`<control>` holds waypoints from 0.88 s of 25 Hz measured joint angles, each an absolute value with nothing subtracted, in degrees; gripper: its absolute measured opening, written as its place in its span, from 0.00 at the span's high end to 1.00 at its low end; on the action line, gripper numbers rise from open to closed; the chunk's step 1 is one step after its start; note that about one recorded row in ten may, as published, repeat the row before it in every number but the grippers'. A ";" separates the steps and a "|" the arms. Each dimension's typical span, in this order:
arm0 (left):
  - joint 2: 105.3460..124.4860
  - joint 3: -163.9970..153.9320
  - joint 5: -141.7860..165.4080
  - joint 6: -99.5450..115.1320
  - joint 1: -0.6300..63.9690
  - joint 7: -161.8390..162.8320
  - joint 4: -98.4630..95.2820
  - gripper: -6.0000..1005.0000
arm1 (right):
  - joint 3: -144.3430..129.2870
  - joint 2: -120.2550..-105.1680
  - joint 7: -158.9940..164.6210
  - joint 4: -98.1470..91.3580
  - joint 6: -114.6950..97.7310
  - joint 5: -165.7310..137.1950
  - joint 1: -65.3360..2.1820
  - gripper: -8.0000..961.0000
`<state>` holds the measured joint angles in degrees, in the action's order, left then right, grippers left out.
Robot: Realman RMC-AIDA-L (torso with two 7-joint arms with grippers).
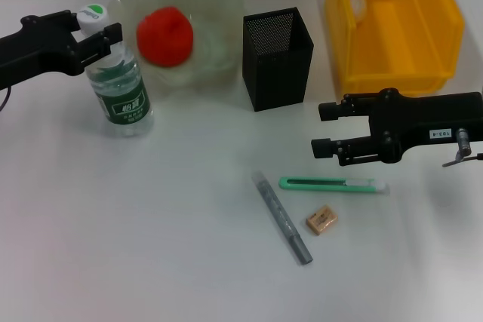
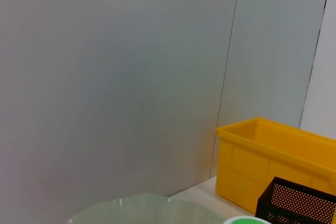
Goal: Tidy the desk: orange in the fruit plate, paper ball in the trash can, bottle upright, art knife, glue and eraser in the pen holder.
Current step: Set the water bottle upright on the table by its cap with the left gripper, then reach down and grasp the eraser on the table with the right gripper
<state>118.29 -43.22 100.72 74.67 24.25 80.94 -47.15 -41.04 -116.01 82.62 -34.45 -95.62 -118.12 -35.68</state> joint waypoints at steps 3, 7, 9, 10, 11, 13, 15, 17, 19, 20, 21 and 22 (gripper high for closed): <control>118.34 -43.14 100.72 74.82 24.26 80.94 -47.12 0.55 | -41.04 -116.01 82.61 -34.45 -95.62 -118.12 -35.61 0.21; 118.40 -42.91 100.63 75.14 24.27 81.00 -47.11 0.55 | -41.04 -116.01 82.61 -34.44 -95.66 -118.13 -35.53 0.21; 118.42 -42.92 100.60 75.22 24.27 81.01 -47.11 0.55 | -41.04 -116.02 82.61 -34.41 -95.67 -118.13 -35.48 0.21; 118.44 -43.03 100.50 75.33 24.26 81.02 -47.10 0.55 | -41.04 -116.01 82.61 -34.39 -95.68 -118.13 -35.45 0.21; 118.44 -43.03 100.50 75.33 24.26 81.02 -47.10 0.52 | -41.04 -116.01 82.61 -34.39 -95.71 -118.13 -35.43 0.21; 118.47 -43.15 100.19 75.47 24.19 81.02 -47.10 0.46 | -41.04 -116.02 82.61 -34.37 -95.76 -118.13 -35.38 0.21; 118.47 -43.15 100.19 75.47 24.19 81.02 -47.10 0.40 | -41.04 -116.02 82.61 -34.37 -95.82 -118.13 -35.33 0.21; 118.34 -43.00 96.95 78.07 23.51 80.84 -47.35 0.33 | -41.04 -116.02 82.61 -34.36 -95.87 -118.13 -35.28 0.21; 118.10 -42.67 93.45 82.07 22.65 80.11 -47.96 0.25 | -41.04 -116.02 82.61 -34.36 -95.92 -118.13 -35.20 0.21; 118.10 -42.67 93.45 82.07 22.65 80.11 -47.96 0.21 | -41.04 -116.02 82.61 -34.36 -95.94 -118.13 -35.17 0.21; 117.88 -42.39 90.68 85.17 21.94 79.66 -48.51 0.17 | -41.04 -116.01 82.61 -34.36 -95.96 -118.13 -35.16 0.21; 117.88 -42.39 90.68 85.17 21.94 79.66 -48.51 0.16 | -41.04 -116.01 82.61 -34.38 -95.98 -118.13 -35.14 0.21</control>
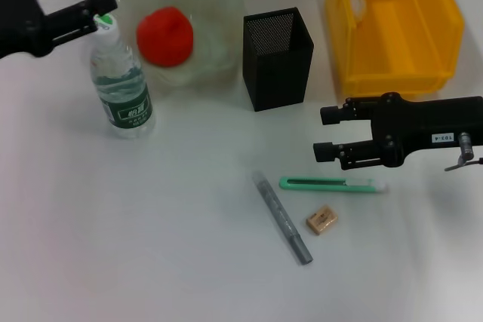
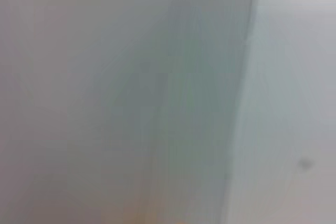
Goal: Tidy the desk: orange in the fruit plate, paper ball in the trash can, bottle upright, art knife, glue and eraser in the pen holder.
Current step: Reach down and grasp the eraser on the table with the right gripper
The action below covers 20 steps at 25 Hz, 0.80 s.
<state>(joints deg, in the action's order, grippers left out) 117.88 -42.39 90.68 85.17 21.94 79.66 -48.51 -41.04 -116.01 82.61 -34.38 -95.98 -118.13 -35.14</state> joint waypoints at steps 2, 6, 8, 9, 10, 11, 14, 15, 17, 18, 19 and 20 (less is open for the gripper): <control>117.00 -41.11 85.22 97.84 20.13 79.42 -48.86 0.14 | -40.96 -116.02 82.61 -34.48 -96.01 -118.04 -35.13 0.21; 116.71 -41.03 84.50 105.69 19.43 79.42 -48.26 0.14 | -40.56 -115.94 82.89 -34.72 -96.18 -117.85 -35.45 0.21; 116.71 -41.45 84.97 107.39 19.21 79.42 -47.79 0.14 | -40.62 -115.74 83.64 -34.93 -96.39 -117.83 -35.97 0.21; 116.71 -42.02 85.75 108.44 19.02 79.42 -47.13 0.14 | -40.72 -115.70 84.18 -35.20 -96.52 -117.83 -36.18 0.21; 116.78 -43.20 88.29 108.96 18.98 79.12 -44.85 0.14 | -40.85 -115.62 84.84 -35.59 -96.64 -117.86 -36.49 0.21; 116.79 -43.43 89.24 108.96 19.09 78.71 -44.01 0.14 | -40.94 -115.59 85.35 -35.87 -96.77 -117.94 -36.72 0.21; 116.88 -43.82 90.85 108.97 19.31 77.78 -42.20 0.14 | -41.41 -115.26 87.19 -37.05 -97.57 -118.27 -37.65 0.21; 117.20 -44.08 94.26 108.80 19.77 74.46 -38.56 0.14 | -41.88 -115.11 87.92 -37.62 -97.84 -118.32 -37.80 0.21; 117.75 -44.11 97.16 107.90 19.73 70.35 -35.51 0.14 | -43.51 -114.90 89.70 -39.09 -98.12 -118.35 -37.95 0.21; 117.75 -44.11 97.16 107.90 19.73 70.35 -35.51 0.14 | -44.46 -114.83 90.73 -39.87 -98.16 -118.36 -38.02 0.21; 117.75 -44.11 97.16 107.90 19.73 70.35 -35.51 0.14 | -45.65 -114.75 91.63 -40.66 -98.18 -118.36 -38.13 0.21; 117.88 -44.12 98.57 106.87 19.57 69.15 -34.34 0.14 | -46.61 -114.69 92.50 -41.38 -98.19 -118.37 -38.18 0.21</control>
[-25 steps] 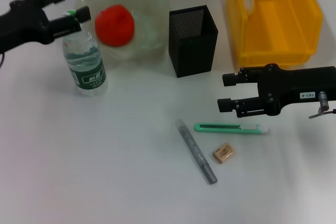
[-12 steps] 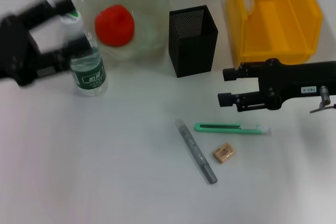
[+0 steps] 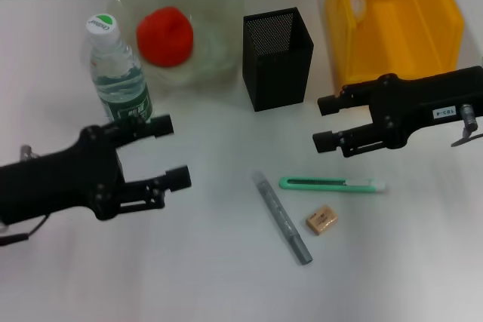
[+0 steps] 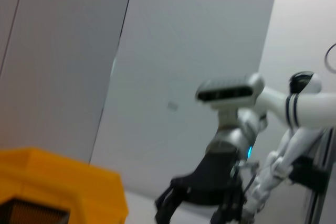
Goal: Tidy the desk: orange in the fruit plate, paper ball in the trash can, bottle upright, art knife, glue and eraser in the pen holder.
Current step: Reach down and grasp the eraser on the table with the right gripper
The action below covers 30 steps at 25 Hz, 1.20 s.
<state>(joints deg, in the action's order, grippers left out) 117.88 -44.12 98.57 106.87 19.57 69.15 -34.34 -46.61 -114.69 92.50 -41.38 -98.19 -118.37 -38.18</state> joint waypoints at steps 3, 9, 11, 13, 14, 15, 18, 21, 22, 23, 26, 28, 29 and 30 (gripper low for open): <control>117.99 -44.12 100.20 105.32 19.54 69.03 -33.60 0.14 | -49.45 -114.60 94.96 -44.02 -98.27 -118.63 -38.31 0.21; 118.27 -44.12 103.37 103.24 19.95 66.91 -31.79 0.14 | -50.83 -114.64 99.29 -47.21 -100.34 -122.44 -40.19 0.21; 118.33 -44.12 103.54 103.00 20.11 66.34 -31.39 0.14 | -50.87 -114.67 99.86 -47.41 -100.71 -123.35 -40.64 0.21; 118.31 -44.12 103.72 102.86 20.21 66.11 -31.23 0.14 | -51.18 -114.84 101.24 -48.00 -101.44 -125.87 -41.75 0.21; 118.30 -44.12 104.13 102.71 20.25 66.00 -31.22 0.14 | -51.67 -115.15 102.52 -48.58 -101.97 -128.45 -42.82 0.21; 118.30 -44.12 104.54 102.55 20.31 65.82 -31.21 0.14 | -52.04 -115.28 103.03 -48.76 -102.14 -129.58 -43.36 0.21; 118.30 -44.12 105.70 102.00 20.41 64.49 -31.20 0.14 | -54.50 -115.50 104.37 -49.00 -102.38 -131.41 -44.79 0.21; 118.29 -44.12 106.22 101.79 20.41 63.66 -31.20 0.14 | -58.71 -116.00 105.15 -49.42 -102.35 -133.29 -46.30 0.21; 118.29 -44.12 106.22 101.79 20.41 63.66 -31.20 0.14 | -58.71 -116.00 105.15 -49.42 -102.35 -133.29 -46.30 0.21; 118.29 -44.12 107.19 101.05 20.41 62.45 -31.20 0.14 | -59.35 -116.21 105.16 -49.50 -102.27 -133.96 -46.69 0.21; 118.30 -44.12 107.73 100.52 20.40 61.54 -31.20 0.14 | -61.53 -117.24 105.17 -49.65 -102.02 -136.95 -48.51 0.21; 118.30 -44.12 108.01 100.22 20.39 60.95 -31.20 0.14 | -61.86 -117.48 105.17 -49.65 -101.98 -137.39 -48.84 0.21; 118.30 -44.12 108.01 100.22 20.39 60.95 -31.20 0.14 | -62.19 -117.70 105.17 -49.66 -101.85 -137.96 -49.21 0.21; 118.30 -44.12 108.02 99.82 20.39 60.86 -31.20 0.14 | -62.34 -117.82 105.17 -49.68 -101.67 -138.33 -49.42 0.21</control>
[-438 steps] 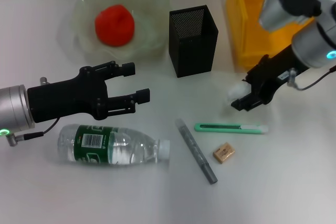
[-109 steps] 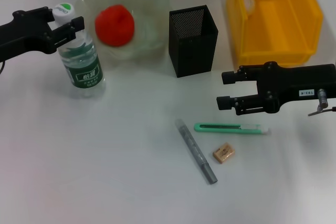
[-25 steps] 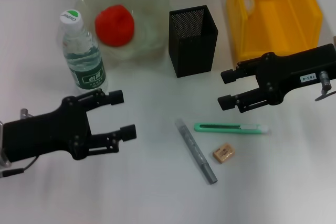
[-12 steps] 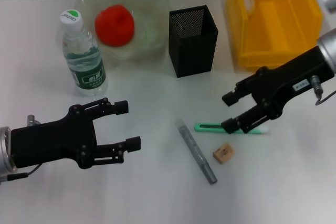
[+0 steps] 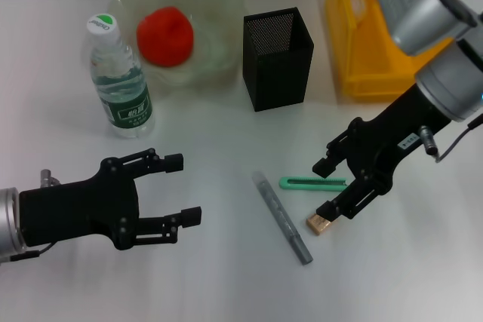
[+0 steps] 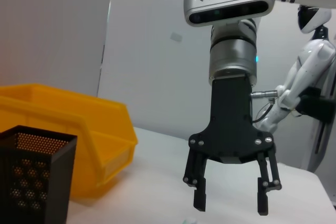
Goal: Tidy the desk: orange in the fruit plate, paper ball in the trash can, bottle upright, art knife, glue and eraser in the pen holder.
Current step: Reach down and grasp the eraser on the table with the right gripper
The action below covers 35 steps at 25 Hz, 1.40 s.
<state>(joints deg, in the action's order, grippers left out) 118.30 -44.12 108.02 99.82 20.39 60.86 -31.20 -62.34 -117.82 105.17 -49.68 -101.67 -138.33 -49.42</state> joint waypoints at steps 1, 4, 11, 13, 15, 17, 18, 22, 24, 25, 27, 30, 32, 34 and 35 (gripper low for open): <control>118.30 -44.12 108.02 99.82 20.39 60.86 -31.20 0.14 | -62.51 -117.99 105.17 -49.72 -101.35 -139.07 -49.64 0.21; 118.41 -44.12 108.03 99.27 20.39 60.86 -31.20 0.14 | -62.64 -118.21 105.57 -49.89 -100.14 -141.31 -49.97 0.21; 118.49 -44.12 108.02 99.21 20.39 60.86 -31.20 0.14 | -63.66 -118.84 108.45 -52.30 -99.12 -149.97 -51.24 0.21; 118.49 -44.12 107.91 99.16 20.45 60.86 -31.20 0.14 | -65.60 -118.89 109.38 -52.84 -98.92 -151.50 -51.53 0.21; 118.48 -44.12 107.82 99.10 20.50 60.86 -31.20 0.14 | -66.67 -118.89 109.73 -52.95 -98.77 -151.84 -51.67 0.21; 118.47 -44.12 107.73 99.06 20.55 60.86 -31.20 0.14 | -68.49 -118.91 110.34 -53.07 -98.40 -152.19 -51.91 0.22; 118.47 -44.12 107.72 99.05 20.55 60.87 -31.20 0.14 | -69.51 -118.93 110.68 -53.11 -98.00 -152.36 -52.00 0.23; 118.47 -44.12 107.67 99.05 20.56 60.88 -31.20 0.14 | -73.65 -118.99 111.72 -53.18 -96.08 -152.61 -52.02 0.27; 118.47 -44.12 107.67 99.04 20.56 60.88 -31.20 0.14 | -75.16 -119.02 111.88 -53.18 -95.31 -152.63 -51.94 0.29; 118.47 -44.12 107.65 99.05 20.55 60.89 -31.20 0.14 | -75.78 -119.04 111.95 -53.18 -94.98 -152.64 -51.94 0.30; 118.47 -44.12 107.62 99.05 20.48 60.90 -31.20 0.14 | -77.32 -119.08 112.22 -53.08 -94.21 -152.66 -51.94 0.32; 118.47 -44.12 107.58 99.04 20.45 60.90 -31.18 0.14 | -79.62 -119.16 112.49 -52.91 -92.59 -152.67 -51.74 0.35; 118.54 -44.06 107.57 99.05 20.53 61.01 -30.77 0.14 | -81.00 -119.25 112.55 -52.80 -91.50 -152.67 -51.55 0.36; 118.51 -43.87 107.57 99.05 20.58 61.01 -30.61 0.14 | -82.21 -119.36 112.59 -52.59 -90.60 -152.66 -51.40 0.38; 118.51 -43.87 107.57 99.05 20.58 61.01 -30.61 0.14 | -82.58 -119.38 112.59 -52.50 -90.31 -152.62 -51.37 0.39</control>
